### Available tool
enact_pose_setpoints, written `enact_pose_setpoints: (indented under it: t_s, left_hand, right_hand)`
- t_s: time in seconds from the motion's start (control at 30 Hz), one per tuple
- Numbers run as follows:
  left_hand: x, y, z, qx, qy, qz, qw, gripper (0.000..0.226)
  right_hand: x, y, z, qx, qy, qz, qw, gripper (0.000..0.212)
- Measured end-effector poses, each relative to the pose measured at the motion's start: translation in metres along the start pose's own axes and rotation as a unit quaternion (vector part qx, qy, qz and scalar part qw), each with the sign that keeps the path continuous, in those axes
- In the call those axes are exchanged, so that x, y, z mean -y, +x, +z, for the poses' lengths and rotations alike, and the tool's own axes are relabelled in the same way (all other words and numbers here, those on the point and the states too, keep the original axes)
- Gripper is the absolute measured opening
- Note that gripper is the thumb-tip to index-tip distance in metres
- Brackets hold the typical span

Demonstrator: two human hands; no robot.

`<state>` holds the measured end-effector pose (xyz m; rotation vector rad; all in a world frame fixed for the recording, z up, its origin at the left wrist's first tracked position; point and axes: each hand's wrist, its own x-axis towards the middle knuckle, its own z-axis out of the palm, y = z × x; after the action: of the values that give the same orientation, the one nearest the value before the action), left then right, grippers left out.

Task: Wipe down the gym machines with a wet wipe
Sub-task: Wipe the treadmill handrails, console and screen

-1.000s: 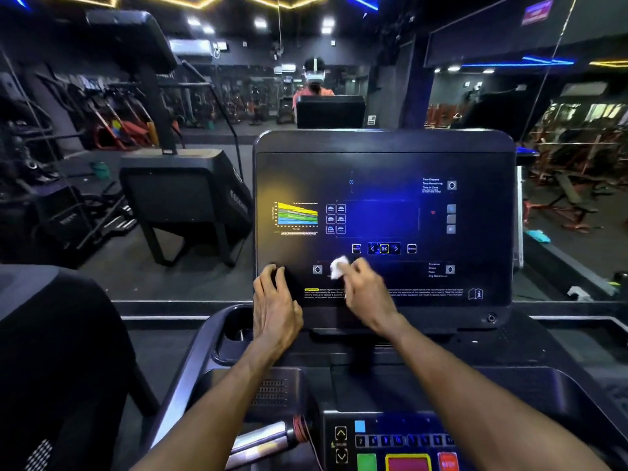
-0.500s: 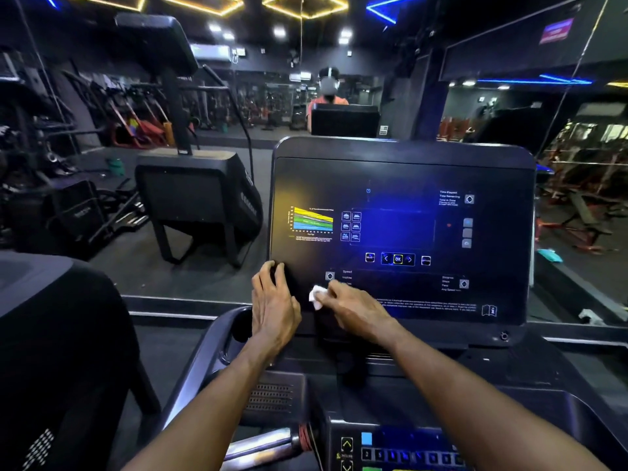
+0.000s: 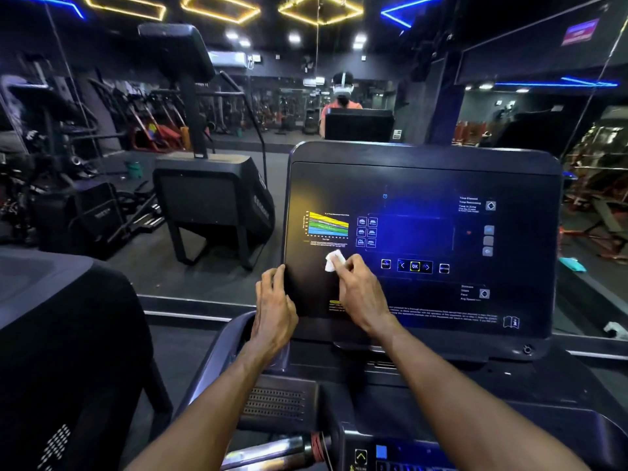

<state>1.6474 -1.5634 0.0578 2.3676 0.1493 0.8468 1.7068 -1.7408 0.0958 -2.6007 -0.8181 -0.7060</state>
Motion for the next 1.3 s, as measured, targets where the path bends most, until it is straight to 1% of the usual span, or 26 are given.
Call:
enact_pose_setpoints:
  t_s: [0.07,0.1,0.13,0.17,0.2,0.27,0.33,0.4,0.43,0.47,0.53,0.57,0.63,0.7,0.73,0.8,0.87,0.9,0.97,1.03,1.07,1.1,1.2,1.23,1.27,1.3]
  left_hand:
    - [0.002,0.002,-0.001,0.003,-0.007,-0.005,1.0,0.073]
    - [0.003,0.004,-0.001,0.009,-0.01,-0.009,1.0,0.076]
    - [0.006,0.006,-0.001,0.015,-0.013,-0.012,1.0,0.078]
    - [0.009,0.008,-0.002,0.023,-0.013,-0.014,1.0,0.078]
    - [0.012,0.01,-0.002,0.026,-0.016,-0.013,0.999,0.078]
    - [0.018,0.013,-0.002,0.03,-0.019,-0.004,0.999,0.079]
    - [0.023,0.015,-0.002,0.036,-0.026,-0.001,0.999,0.082]
    - [0.022,0.016,-0.005,0.038,-0.044,-0.01,0.998,0.08]
    - [0.019,0.016,-0.008,0.035,-0.053,-0.014,0.998,0.078]
    - [0.017,0.016,-0.011,0.033,-0.06,-0.015,0.997,0.075]
    - [0.013,0.017,-0.015,0.037,-0.076,-0.019,0.996,0.073]
    - [0.011,0.017,-0.017,0.041,-0.082,-0.023,0.996,0.072]
    - [0.011,0.017,-0.019,0.037,-0.087,-0.024,0.995,0.07]
    - [0.014,0.019,-0.019,0.036,-0.089,-0.027,0.995,0.073]
    - [0.016,0.02,-0.018,0.036,-0.091,-0.033,0.995,0.074]
    - [0.017,0.022,-0.019,0.036,-0.094,-0.047,0.994,0.075]
    - [0.016,0.024,-0.02,0.043,-0.1,-0.058,0.992,0.074]
    - [0.016,0.024,-0.022,0.046,-0.108,-0.068,0.991,0.071]
    - [0.017,0.027,-0.02,0.041,-0.112,-0.081,0.99,0.066]
    - [0.023,0.03,-0.016,0.047,-0.134,-0.098,0.985,0.063]
    - [0.024,0.032,-0.015,0.05,-0.147,-0.105,0.982,0.064]
    - [0.025,0.033,-0.014,0.053,-0.147,-0.112,0.981,0.063]
    - [0.017,0.033,-0.022,0.056,-0.111,-0.113,0.986,0.051]
    - [0.012,0.032,-0.025,0.056,-0.11,-0.109,0.986,0.048]
    - [0.01,0.033,-0.026,0.054,-0.111,-0.106,0.987,0.047]
    - [0.007,0.035,-0.027,0.047,-0.112,-0.103,0.987,0.048]
  right_hand:
    - [0.012,-0.005,0.009,0.032,-0.007,-0.031,0.999,0.036]
    - [0.023,-0.011,0.01,0.084,-0.003,-0.074,0.994,0.035]
    - [0.032,-0.017,0.01,0.137,-0.019,-0.143,0.98,0.043]
    - [0.036,-0.019,0.009,0.166,-0.045,-0.208,0.963,0.042]
    - [0.037,-0.015,0.005,0.175,-0.059,-0.229,0.956,0.033]
    - [0.035,0.002,-0.005,0.162,-0.058,-0.181,0.968,0.024]
    - [0.029,0.017,-0.005,0.099,-0.056,-0.107,0.988,0.04]
    - [0.036,0.018,-0.004,0.088,-0.038,-0.065,0.993,0.039]
    - [0.043,0.013,-0.002,0.118,-0.027,-0.087,0.989,0.028]
    - [0.051,0.002,0.0,0.182,-0.026,-0.125,0.975,0.02]
    - [0.062,-0.01,0.005,0.218,-0.075,-0.241,0.943,0.022]
    - [0.06,-0.01,0.005,0.21,-0.068,-0.246,0.944,0.025]
    - [0.048,0.008,0.005,0.165,-0.03,-0.167,0.972,0.036]
    - [0.041,0.022,0.006,0.083,-0.013,-0.077,0.994,0.045]
    - [0.042,0.024,0.007,0.067,-0.025,-0.069,0.995,0.047]
    - [0.049,0.018,0.013,0.117,-0.063,-0.164,0.977,0.038]
    - [0.054,0.007,0.014,0.196,-0.09,-0.292,0.932,0.027]
    - [0.054,0.01,0.011,0.202,-0.091,-0.315,0.923,0.028]
    - [0.053,0.026,0.004,0.156,-0.078,-0.263,0.949,0.03]
    - [0.049,0.039,-0.002,0.083,-0.046,-0.123,0.988,0.04]
    - [0.048,0.04,-0.001,0.056,-0.045,-0.084,0.994,0.046]
    - [0.05,0.038,0.002,0.051,-0.046,-0.098,0.993,0.047]
    - [0.053,0.027,0.009,0.132,-0.07,-0.297,0.943,0.023]
    - [0.052,0.031,0.004,0.146,-0.083,-0.318,0.933,0.026]
    - [0.052,0.039,-0.002,0.148,-0.093,-0.296,0.939,0.031]
    - [0.05,0.051,-0.008,0.114,-0.097,-0.252,0.956,0.035]
